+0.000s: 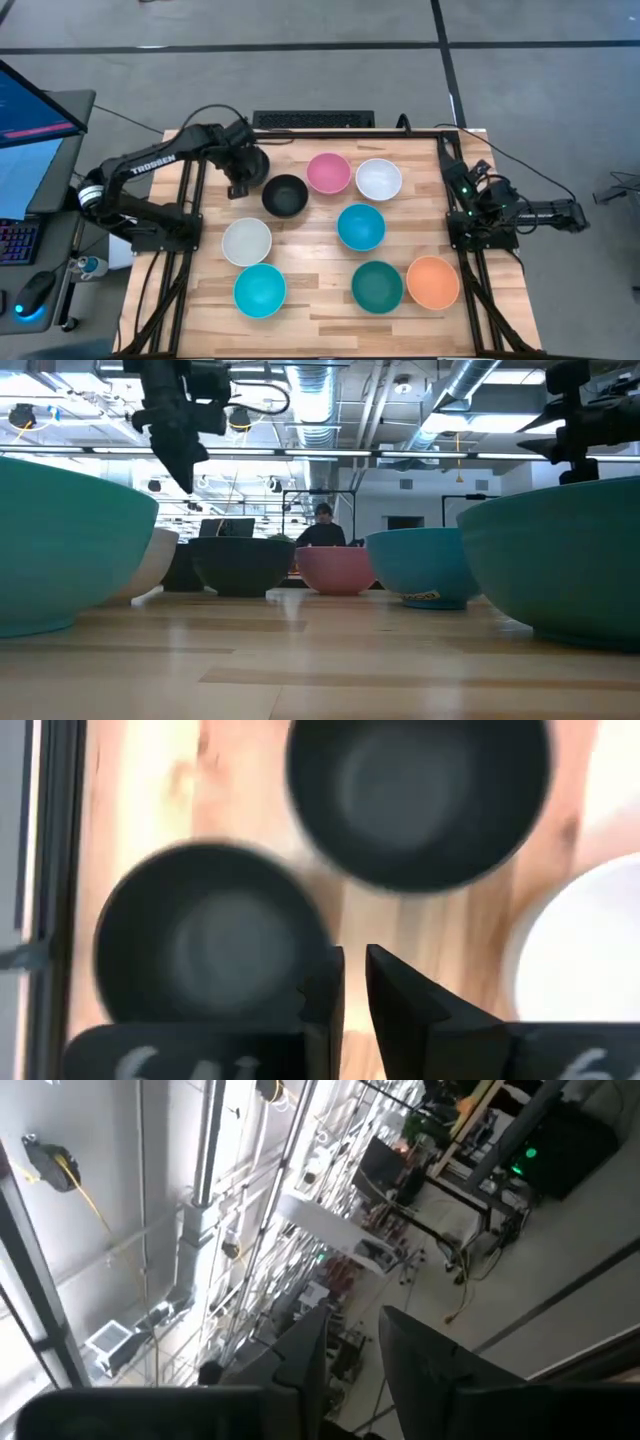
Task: Nest bowls inside each other
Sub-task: Stack the right white bowl on top of the right blue bowl
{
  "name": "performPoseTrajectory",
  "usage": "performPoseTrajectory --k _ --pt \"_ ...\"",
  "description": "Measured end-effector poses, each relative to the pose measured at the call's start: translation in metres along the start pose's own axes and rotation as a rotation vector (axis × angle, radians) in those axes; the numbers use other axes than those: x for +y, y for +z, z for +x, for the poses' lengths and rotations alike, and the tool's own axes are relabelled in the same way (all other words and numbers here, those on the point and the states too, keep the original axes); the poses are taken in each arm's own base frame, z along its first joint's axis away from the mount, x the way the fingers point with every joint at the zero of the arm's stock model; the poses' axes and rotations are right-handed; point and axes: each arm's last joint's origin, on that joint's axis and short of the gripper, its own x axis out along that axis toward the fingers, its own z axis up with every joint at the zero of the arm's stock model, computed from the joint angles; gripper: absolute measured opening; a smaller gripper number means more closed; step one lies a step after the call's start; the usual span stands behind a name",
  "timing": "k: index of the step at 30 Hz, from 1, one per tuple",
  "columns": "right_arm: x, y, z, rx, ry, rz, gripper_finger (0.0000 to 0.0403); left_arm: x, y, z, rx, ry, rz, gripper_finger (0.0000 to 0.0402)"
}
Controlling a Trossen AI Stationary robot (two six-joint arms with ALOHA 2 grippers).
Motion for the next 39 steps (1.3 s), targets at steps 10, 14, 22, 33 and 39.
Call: performPoseTrajectory --k 10,14,22,33,39 --pt "0.0 -0.003 -0.001 0.044 0.021 -0.022 0.0207 0.018 -0.018 0.018 -0.011 -0.039 -0.076 0.0085" --pt "0.0 -0.003 -0.001 0.039 0.014 -0.025 0.023 0.019 -0.017 0.018 -0.02 -0.035 -0.077 0.0111" --pt "-0.001 -0.003 -0.001 0.023 -0.015 -0.045 0.0229 0.012 -0.002 0.009 -0.231 -0.122 -0.195 0.0112" --pt "0.002 -0.007 -0.002 0.131 0.115 -0.05 0.0211 -0.024 0.027 -0.053 -0.899 -0.084 -0.155 0.0078" --pt "0.008 -0.013 0.001 0.283 0.117 -0.189 0.0213 -0.047 -0.003 -0.027 -1.144 -0.183 -0.33 0.0077"
